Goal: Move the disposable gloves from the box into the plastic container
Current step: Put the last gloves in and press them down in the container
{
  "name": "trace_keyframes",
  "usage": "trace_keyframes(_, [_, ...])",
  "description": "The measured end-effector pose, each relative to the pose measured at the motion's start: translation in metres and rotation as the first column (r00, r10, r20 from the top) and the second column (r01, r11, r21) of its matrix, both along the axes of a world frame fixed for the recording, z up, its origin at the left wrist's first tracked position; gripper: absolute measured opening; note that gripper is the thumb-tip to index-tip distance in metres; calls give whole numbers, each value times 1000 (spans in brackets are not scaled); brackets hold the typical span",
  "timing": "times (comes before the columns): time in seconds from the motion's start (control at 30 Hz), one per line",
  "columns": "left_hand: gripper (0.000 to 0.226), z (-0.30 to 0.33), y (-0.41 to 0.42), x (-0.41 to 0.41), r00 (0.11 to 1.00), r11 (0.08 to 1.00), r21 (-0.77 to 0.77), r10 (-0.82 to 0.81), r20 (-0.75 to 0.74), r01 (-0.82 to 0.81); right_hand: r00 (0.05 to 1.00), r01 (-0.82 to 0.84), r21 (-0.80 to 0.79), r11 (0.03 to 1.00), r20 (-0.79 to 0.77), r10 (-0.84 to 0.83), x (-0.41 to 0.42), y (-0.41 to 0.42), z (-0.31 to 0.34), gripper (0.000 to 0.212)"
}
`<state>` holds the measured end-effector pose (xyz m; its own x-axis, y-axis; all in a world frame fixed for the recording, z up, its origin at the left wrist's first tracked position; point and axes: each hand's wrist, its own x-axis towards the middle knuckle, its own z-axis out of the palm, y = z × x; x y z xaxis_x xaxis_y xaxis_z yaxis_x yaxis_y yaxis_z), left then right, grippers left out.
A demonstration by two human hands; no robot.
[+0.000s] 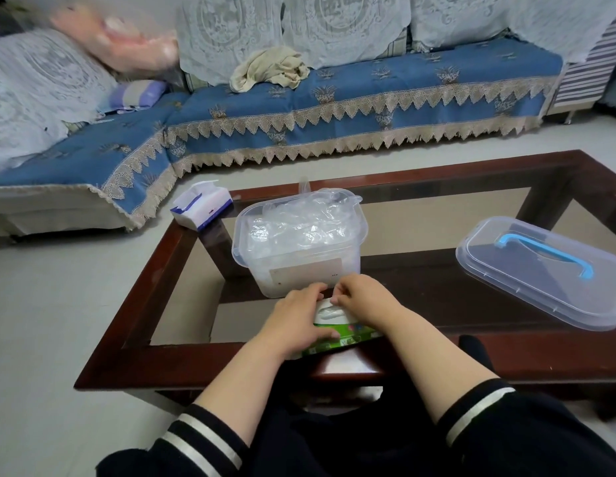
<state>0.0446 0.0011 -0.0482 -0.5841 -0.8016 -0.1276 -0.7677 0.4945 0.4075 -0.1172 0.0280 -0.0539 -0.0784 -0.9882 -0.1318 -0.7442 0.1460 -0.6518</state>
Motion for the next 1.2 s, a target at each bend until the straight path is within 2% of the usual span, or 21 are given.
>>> trace_keyframes(0.1, [92,-6,-4,2,998,996,74,50,-47,-47,998,-26,6,1000,53,25,-3,2,-1,14])
trace_keyframes(0.17, [92,-8,-6,4,996,993,103,65,-66,-58,997,-76,23,997,24,75,-4,5,-1,18])
trace_keyframes(0.3, [89,-10,-7,6,996,996,78,54,-74,-48,996,-41,40,998,-74,44,-5,4,-3,19])
trace_keyframes(0.43, [85,-10,-7,5,996,997,71,42,-84,-36,996,34,22,999,-87,-32,-5,4,1,14])
trace_keyframes(0.5, [82,-10,-7,6,996,997,66,40,-85,-35,990,31,0,1000,-134,-31,-4,5,4,7])
trace_keyframes(0.7, [69,-11,-7,3,998,999,38,39,-51,-37,981,-6,-64,998,-195,-6,-2,8,8,11])
trace_keyframes(0.8, [74,-13,-7,4,998,993,110,48,-47,-43,989,-41,-72,997,-142,31,-1,7,5,3])
trace_keyframes(0.87, [78,-18,-8,6,995,979,195,69,-71,-54,986,-124,-46,991,-122,118,-1,8,3,6])
trace_keyframes(0.93, [76,-19,-8,7,993,966,253,77,-88,-53,959,-200,-1,980,-206,195,0,10,3,9])
trace_keyframes(1.03, [76,-16,-7,6,993,963,269,62,-100,-33,913,-223,37,974,-341,223,3,13,6,23])
trace_keyframes(1.2, [90,-16,-8,6,998,968,245,-48,-40,57,858,-251,92,964,-440,266,9,16,11,28])
